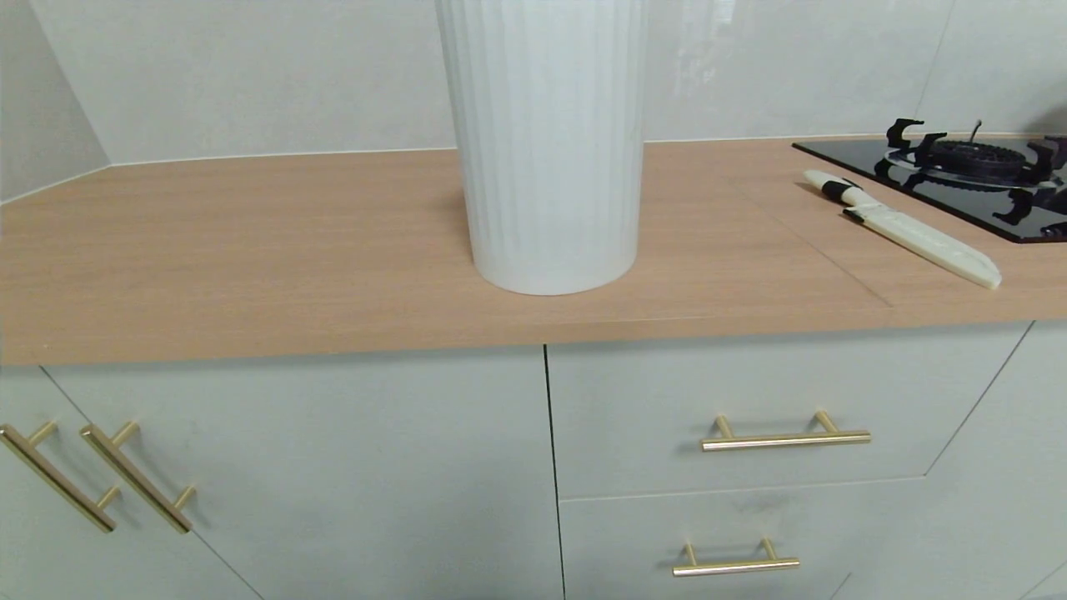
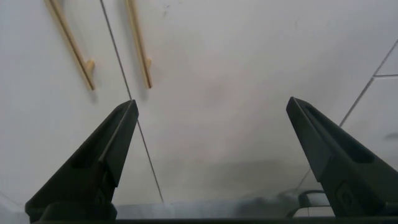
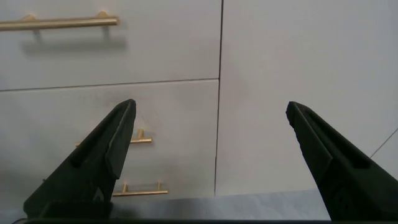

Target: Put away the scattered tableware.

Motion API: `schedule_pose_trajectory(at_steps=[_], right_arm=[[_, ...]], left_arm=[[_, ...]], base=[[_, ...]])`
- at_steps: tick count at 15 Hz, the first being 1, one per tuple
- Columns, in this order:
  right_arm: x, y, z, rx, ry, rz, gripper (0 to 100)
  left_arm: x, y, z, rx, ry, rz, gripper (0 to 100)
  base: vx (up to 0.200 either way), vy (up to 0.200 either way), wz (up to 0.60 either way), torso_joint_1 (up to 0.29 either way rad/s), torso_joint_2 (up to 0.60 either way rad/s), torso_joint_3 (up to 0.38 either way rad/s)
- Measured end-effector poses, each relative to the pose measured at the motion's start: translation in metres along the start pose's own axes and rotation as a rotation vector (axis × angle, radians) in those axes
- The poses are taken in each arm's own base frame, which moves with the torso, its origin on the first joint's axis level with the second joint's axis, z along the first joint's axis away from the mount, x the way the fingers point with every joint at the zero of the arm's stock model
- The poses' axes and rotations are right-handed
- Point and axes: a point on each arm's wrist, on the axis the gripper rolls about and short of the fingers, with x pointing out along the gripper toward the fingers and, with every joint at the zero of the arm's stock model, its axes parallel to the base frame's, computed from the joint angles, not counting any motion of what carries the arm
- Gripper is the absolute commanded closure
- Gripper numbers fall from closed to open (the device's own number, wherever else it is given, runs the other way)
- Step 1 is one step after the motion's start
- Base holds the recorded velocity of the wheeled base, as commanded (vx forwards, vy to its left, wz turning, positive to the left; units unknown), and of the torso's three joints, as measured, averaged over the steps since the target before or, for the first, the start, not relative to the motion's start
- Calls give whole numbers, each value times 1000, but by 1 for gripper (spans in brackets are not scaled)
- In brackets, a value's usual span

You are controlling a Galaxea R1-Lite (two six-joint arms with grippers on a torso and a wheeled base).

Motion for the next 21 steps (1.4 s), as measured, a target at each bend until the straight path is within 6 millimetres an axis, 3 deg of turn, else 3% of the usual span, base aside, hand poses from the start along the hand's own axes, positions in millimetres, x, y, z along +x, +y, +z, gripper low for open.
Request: schedule_pose_trajectory(at_steps=[5,12,21], right_arm=[[0,0,0,0,0,0,0],[0,0,0,0,0,0,0],[0,0,0,0,0,0,0]], left_arm=[[0,0,0,0,0,-1,0],[0,0,0,0,0,-1,0],[0,0,0,-1,0,-1,0]], base=[[0,0,0,16,-62,-38],[0,0,0,102,-402,-265],[0,0,0,243,-479,-268]])
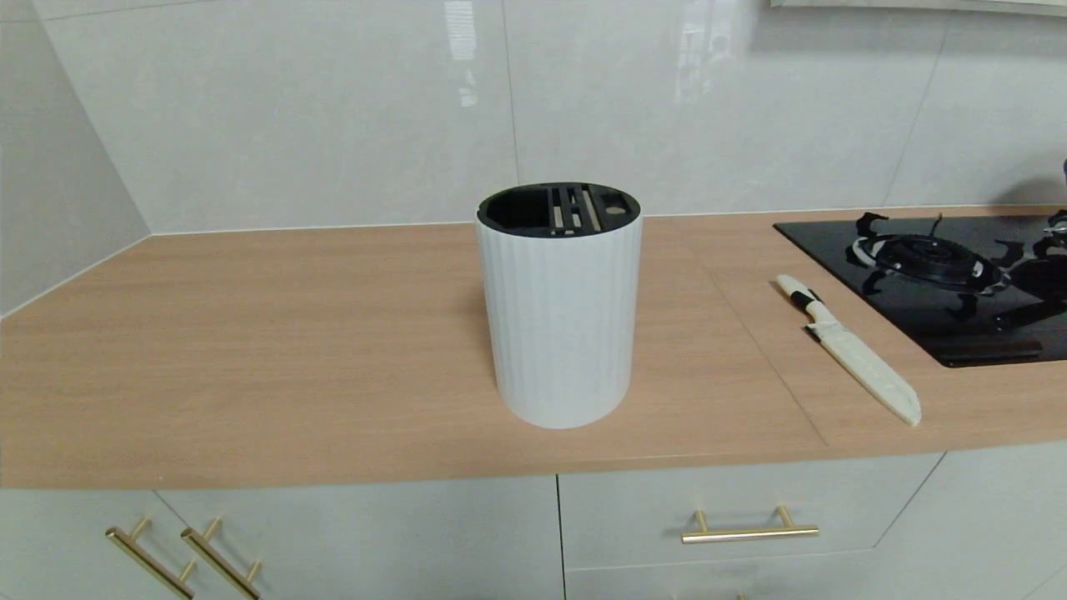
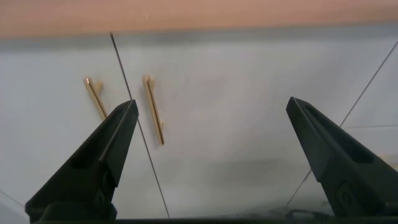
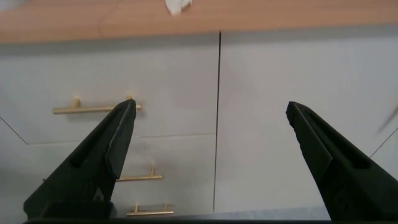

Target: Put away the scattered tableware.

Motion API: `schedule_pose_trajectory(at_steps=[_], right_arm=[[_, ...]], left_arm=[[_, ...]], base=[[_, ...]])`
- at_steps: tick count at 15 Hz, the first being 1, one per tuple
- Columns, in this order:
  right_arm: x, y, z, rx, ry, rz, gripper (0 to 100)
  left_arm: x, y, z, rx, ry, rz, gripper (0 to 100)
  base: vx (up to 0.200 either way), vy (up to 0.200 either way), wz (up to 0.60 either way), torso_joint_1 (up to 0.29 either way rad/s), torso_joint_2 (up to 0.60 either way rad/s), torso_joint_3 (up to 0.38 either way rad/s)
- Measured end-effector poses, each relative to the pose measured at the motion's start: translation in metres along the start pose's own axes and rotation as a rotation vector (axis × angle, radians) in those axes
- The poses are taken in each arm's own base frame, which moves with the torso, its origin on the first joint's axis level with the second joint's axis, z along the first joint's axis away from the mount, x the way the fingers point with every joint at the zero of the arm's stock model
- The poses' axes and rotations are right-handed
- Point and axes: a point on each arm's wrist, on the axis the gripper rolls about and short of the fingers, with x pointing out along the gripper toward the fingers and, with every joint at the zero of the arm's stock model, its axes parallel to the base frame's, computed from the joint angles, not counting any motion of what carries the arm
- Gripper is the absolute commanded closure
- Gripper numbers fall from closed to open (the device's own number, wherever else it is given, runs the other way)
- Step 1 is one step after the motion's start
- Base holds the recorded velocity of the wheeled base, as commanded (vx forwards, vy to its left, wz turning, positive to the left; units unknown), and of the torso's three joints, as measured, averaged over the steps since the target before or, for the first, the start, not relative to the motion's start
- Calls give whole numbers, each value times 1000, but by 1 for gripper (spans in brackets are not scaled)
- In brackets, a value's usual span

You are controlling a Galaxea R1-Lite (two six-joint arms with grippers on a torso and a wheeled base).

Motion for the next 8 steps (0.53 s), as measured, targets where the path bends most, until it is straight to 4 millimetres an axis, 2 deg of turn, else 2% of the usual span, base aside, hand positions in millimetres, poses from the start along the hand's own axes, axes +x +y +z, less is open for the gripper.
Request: schedule_pose_trajectory(at_steps=[8], right_arm=[[0,0,0,0,0,0,0]], left_arm=[[0,0,0,1,0,0,0]], base=[[0,0,0,242,-512,-278]])
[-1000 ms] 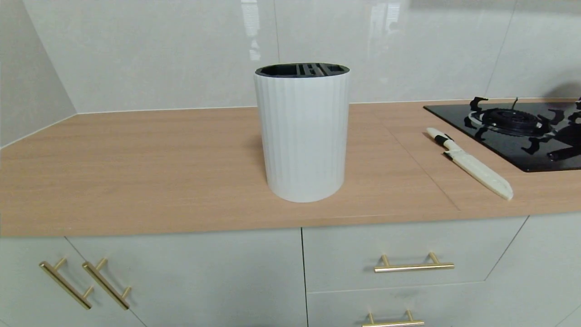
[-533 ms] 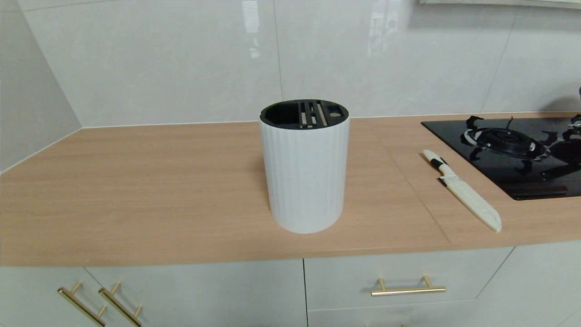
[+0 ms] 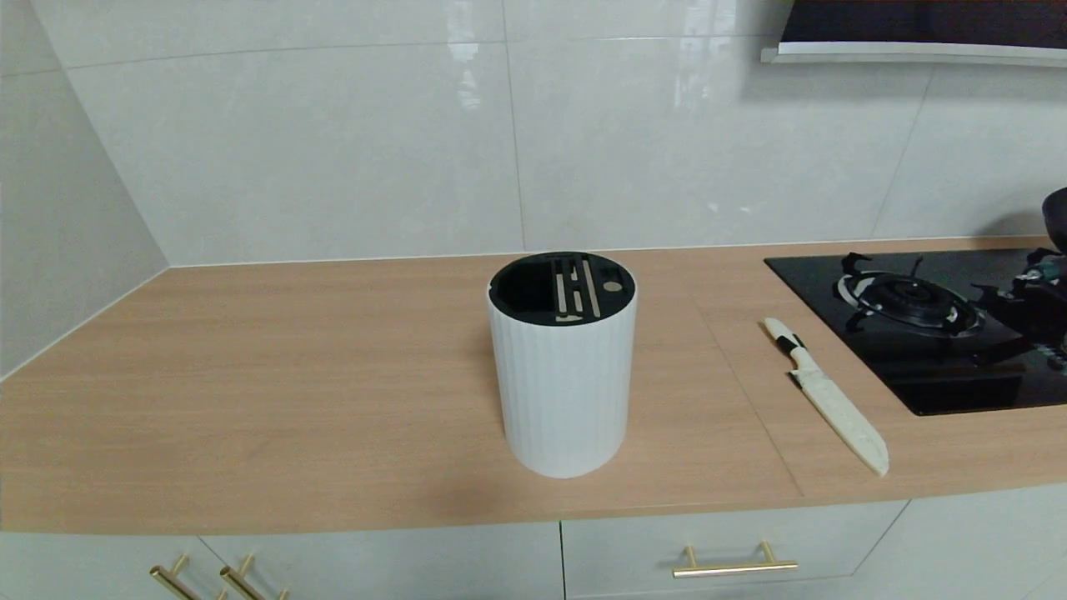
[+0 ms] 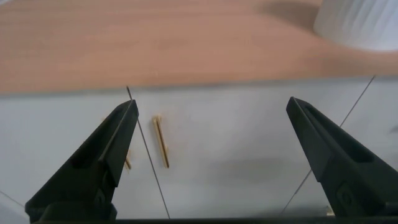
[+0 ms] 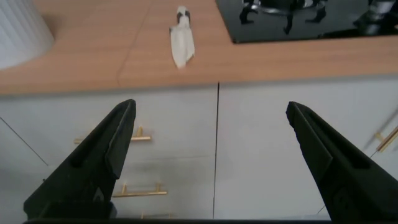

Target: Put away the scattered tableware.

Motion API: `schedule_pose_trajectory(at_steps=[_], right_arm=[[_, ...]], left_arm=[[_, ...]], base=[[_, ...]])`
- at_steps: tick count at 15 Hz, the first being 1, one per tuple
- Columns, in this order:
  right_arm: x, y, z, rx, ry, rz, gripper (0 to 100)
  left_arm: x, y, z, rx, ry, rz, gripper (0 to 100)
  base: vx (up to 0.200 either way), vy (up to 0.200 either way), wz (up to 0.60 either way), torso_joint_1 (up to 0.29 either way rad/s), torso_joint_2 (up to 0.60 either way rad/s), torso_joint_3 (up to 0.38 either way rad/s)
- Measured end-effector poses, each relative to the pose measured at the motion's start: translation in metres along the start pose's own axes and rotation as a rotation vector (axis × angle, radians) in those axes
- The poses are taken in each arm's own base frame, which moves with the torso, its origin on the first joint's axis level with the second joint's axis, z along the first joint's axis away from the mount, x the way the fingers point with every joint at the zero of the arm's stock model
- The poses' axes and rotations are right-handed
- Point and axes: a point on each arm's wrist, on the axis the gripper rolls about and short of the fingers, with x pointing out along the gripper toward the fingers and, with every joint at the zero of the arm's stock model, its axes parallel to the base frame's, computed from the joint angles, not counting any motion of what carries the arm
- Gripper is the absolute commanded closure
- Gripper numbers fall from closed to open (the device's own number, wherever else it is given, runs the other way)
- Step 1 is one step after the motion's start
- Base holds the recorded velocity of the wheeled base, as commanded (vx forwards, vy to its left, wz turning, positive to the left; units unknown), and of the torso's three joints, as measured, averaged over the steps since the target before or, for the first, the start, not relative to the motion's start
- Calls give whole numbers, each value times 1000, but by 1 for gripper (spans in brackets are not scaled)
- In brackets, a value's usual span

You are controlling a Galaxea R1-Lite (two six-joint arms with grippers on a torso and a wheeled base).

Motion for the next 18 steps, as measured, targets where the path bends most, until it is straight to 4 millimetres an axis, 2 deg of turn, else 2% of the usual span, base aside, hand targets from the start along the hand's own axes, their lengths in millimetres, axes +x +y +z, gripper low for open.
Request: schedule_pose_trajectory(at_steps=[10,15,18], right_arm=[[0,0,0,0,1,0,0],[0,0,0,0,0,1,0],[0,0,0,1,1,0,0]], left_arm=[[0,0,0,0,0,0,0],[0,0,0,0,0,0,0],[0,0,0,0,0,0,0]], base=[[0,0,0,272,-564,-292],[0,0,0,192,-390,-194],[0,0,0,29,-63,-32]])
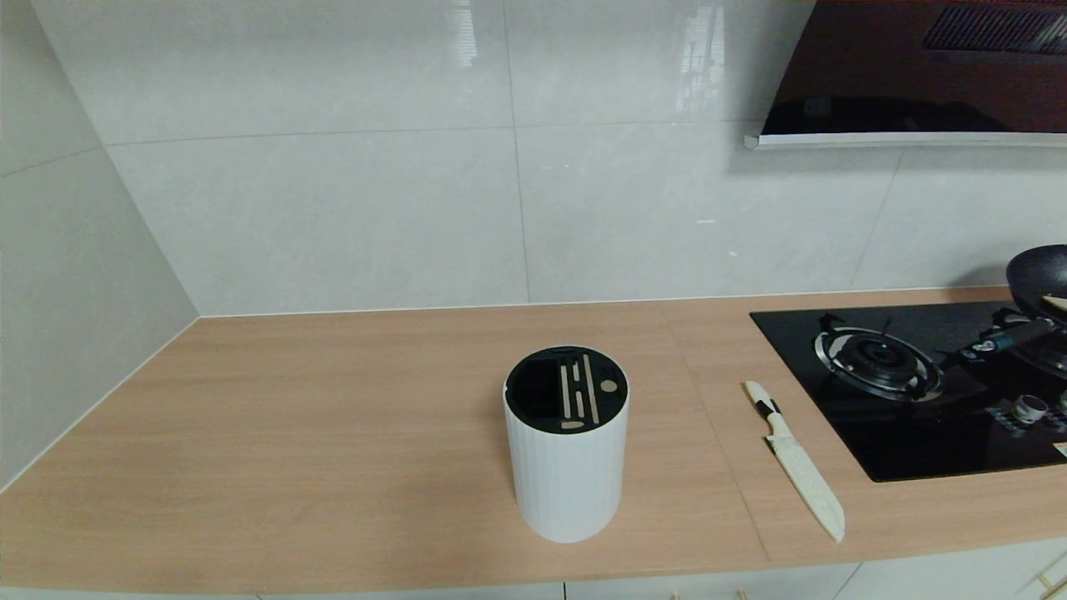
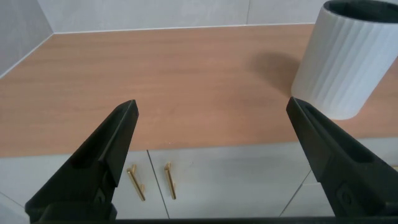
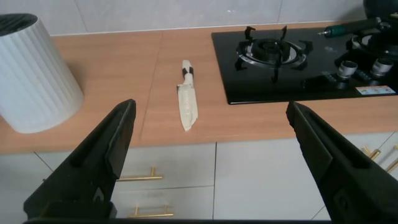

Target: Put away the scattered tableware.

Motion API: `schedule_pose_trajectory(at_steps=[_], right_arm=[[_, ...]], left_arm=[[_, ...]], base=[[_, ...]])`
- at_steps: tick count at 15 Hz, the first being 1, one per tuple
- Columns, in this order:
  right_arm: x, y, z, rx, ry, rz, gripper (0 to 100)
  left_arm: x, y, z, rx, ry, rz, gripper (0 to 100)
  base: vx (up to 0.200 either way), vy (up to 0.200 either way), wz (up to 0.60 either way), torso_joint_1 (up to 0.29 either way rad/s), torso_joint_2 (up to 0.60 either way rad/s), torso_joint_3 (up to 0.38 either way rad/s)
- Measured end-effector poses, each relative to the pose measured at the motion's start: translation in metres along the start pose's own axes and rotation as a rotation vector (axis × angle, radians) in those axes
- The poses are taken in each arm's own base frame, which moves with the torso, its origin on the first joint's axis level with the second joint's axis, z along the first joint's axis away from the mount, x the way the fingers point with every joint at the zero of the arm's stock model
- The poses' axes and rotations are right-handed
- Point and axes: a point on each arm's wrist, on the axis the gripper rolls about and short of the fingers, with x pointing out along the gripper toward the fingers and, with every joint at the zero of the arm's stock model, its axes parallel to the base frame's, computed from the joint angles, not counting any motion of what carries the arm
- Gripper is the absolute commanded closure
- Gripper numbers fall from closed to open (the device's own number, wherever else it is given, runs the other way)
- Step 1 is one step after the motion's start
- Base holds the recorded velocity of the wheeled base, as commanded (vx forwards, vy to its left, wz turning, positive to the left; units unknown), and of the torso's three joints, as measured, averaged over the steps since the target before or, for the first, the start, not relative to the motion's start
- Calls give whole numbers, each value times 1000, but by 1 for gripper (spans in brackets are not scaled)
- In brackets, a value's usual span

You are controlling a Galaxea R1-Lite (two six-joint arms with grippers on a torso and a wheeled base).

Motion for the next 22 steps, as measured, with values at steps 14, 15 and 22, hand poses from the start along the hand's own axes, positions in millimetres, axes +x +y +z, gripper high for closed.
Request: schedule_pose_trajectory(at_steps=[14,15,22], right_arm=[[-9,0,37,-4,-126,16,0],[-10,0,54,9,-144,38,0],[69,6,118,-8,187,92,0]], left_arm=[[0,0,0,0,0,0,0],[0,0,0,0,1,0,0],[0,0,0,-1,0,0,0]], base=[[0,0,0,0,0,0],[0,0,0,0,0,0],[0,0,0,0,0,0]])
